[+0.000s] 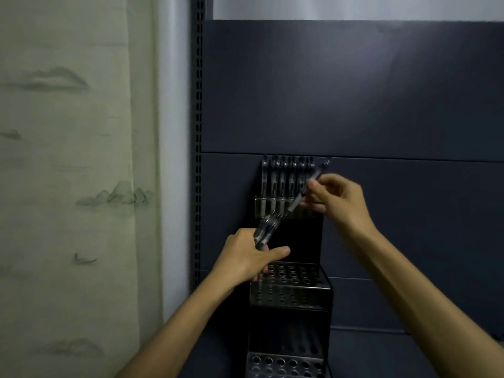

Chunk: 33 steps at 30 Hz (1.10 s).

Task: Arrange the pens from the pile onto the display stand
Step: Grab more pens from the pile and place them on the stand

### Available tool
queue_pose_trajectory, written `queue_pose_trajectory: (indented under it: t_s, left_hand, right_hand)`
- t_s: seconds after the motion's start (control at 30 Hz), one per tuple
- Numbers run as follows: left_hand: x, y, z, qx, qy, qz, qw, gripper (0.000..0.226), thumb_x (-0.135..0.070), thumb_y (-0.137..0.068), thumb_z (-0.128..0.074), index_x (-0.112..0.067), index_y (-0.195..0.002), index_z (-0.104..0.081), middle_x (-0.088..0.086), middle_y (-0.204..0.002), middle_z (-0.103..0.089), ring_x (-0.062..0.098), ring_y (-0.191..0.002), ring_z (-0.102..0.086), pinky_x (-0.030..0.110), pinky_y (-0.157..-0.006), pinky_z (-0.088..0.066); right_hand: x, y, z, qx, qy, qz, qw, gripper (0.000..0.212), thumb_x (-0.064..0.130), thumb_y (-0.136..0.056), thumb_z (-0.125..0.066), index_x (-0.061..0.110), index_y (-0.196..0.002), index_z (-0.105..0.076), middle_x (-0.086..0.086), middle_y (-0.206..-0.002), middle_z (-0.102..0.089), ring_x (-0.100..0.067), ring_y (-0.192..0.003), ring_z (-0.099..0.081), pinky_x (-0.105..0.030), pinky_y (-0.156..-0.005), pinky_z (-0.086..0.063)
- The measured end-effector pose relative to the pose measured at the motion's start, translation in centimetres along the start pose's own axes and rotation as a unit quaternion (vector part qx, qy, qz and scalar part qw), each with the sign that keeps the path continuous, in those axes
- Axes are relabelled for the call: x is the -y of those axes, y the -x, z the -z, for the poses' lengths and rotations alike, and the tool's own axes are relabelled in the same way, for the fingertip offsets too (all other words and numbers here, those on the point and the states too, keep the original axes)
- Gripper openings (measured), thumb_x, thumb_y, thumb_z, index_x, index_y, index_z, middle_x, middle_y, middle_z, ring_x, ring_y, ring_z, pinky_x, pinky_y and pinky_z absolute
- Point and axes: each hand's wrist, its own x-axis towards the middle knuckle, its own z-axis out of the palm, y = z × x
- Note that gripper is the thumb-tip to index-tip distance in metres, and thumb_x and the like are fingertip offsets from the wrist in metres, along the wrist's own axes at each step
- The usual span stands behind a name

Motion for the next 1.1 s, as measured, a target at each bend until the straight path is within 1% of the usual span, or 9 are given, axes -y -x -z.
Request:
queue_pose_trajectory:
  t_s: [0.13,0.17,0.27,0.37,0.5,0.63,0.83,0.97,1.1]
  left_hand:
    - [0.7,-0.2,0.0,-0.006,-0.015,0.016,1.000,0.036,-0.038,-0.085,-0.078,-0.015,-0.069,-0.054,-0.003,-0.052,-0.062,0.011,-0.040,-0.052,0.022,-0.044,-0.044]
    - [0.9,-0.3,0.0,-0.009,-0.014,0.018,1.000,0.036,-0.036,-0.085,-0.078,-0.015,-0.069,-0.054,-0.003,-0.052,-0.062,0.011,-0.040,-0.053,0.022,-0.044,-0.044]
    - [1.0,-0.2,0.1,-0.012,-0.015,0.021,1.000,0.036,-0.034,-0.086,-0.078,-0.015,-0.069,-0.053,-0.001,-0.054,-0.062,0.009,-0.039,-0.052,0.020,-0.044,-0.043]
    - [0.9,-0.1,0.0,-0.012,-0.025,0.018,0.999,0.036,-0.032,-0.087,-0.077,-0.014,-0.069,-0.052,0.001,-0.056,-0.062,0.004,-0.036,-0.050,0.018,-0.043,-0.042]
    - [0.9,-0.3,-0.1,-0.018,-0.034,0.014,0.999,0.037,-0.034,-0.086,-0.077,-0.015,-0.067,-0.052,-0.001,-0.054,-0.062,0.010,-0.038,-0.052,0.019,-0.042,-0.043]
    - [0.8,-0.6,-0.1,-0.029,-0.028,0.011,0.999,0.035,-0.035,-0.086,-0.077,-0.015,-0.069,-0.055,-0.002,-0.053,-0.063,0.011,-0.039,-0.053,0.019,-0.042,-0.043]
    - [0.8,-0.7,-0.3,-0.024,-0.031,0.000,0.999,0.036,-0.035,-0.086,-0.077,-0.013,-0.069,-0.054,-0.001,-0.053,-0.062,0.010,-0.036,-0.051,0.018,-0.041,-0.040]
    - [0.7,-0.9,-0.5,-0.018,-0.033,0.001,0.999,0.037,-0.035,-0.086,-0.077,-0.015,-0.068,-0.053,-0.001,-0.054,-0.062,0.009,-0.036,-0.051,0.018,-0.041,-0.040]
    - [0.8,-0.9,-0.7,-0.021,-0.032,-0.003,0.999,0.037,-0.035,-0.086,-0.077,-0.014,-0.068,-0.053,0.000,-0.054,-0.062,0.008,-0.036,-0.051,0.018,-0.041,-0.040]
  right_hand:
    - [0.7,-3.5,-0.8,-0.013,0.126,0.076,0.989,0.011,0.019,-0.098,-0.064,0.010,-0.092,-0.067,-0.008,-0.084,-0.073,-0.017,-0.078,-0.073,-0.026,-0.066,-0.059]
    - [0.7,-4.2,-1.0,-0.015,0.141,0.084,0.986,0.010,0.019,-0.098,-0.065,0.012,-0.091,-0.067,-0.007,-0.083,-0.072,-0.016,-0.077,-0.073,-0.027,-0.066,-0.060]
    - [0.3,-5.4,-1.3,-0.014,0.140,0.089,0.986,0.009,0.016,-0.097,-0.066,0.013,-0.088,-0.067,-0.007,-0.081,-0.071,-0.018,-0.076,-0.073,-0.039,-0.073,-0.063]
    - [-0.1,-5.6,-1.5,-0.003,0.190,0.102,0.977,0.007,0.020,-0.096,-0.067,0.013,-0.095,-0.068,-0.001,-0.083,-0.073,-0.011,-0.075,-0.073,-0.036,-0.075,-0.063]
    - [-0.3,-5.5,-1.8,0.012,0.233,0.106,0.967,0.010,0.025,-0.096,-0.068,0.015,-0.095,-0.069,0.003,-0.083,-0.073,-0.005,-0.071,-0.073,-0.033,-0.076,-0.063]
    - [-0.4,-5.2,-2.4,0.038,0.289,0.110,0.950,0.013,0.026,-0.093,-0.071,0.014,-0.088,-0.072,0.002,-0.077,-0.074,-0.006,-0.071,-0.072,-0.034,-0.076,-0.062]
    - [-0.5,-4.9,-2.2,0.036,0.357,0.122,0.925,0.022,0.035,-0.092,-0.071,0.015,-0.100,-0.076,0.005,-0.085,-0.074,-0.009,-0.088,-0.070,-0.034,-0.087,-0.058]
    - [-0.1,-4.9,-2.3,0.033,0.392,0.136,0.909,0.021,0.034,-0.092,-0.071,0.014,-0.097,-0.077,0.008,-0.078,-0.067,-0.011,-0.089,-0.068,-0.029,-0.084,-0.053]
    - [0.0,-5.0,-2.5,0.041,0.412,0.135,0.900,0.021,0.033,-0.093,-0.069,0.014,-0.098,-0.076,0.007,-0.080,-0.066,-0.012,-0.090,-0.067,-0.029,-0.083,-0.050]
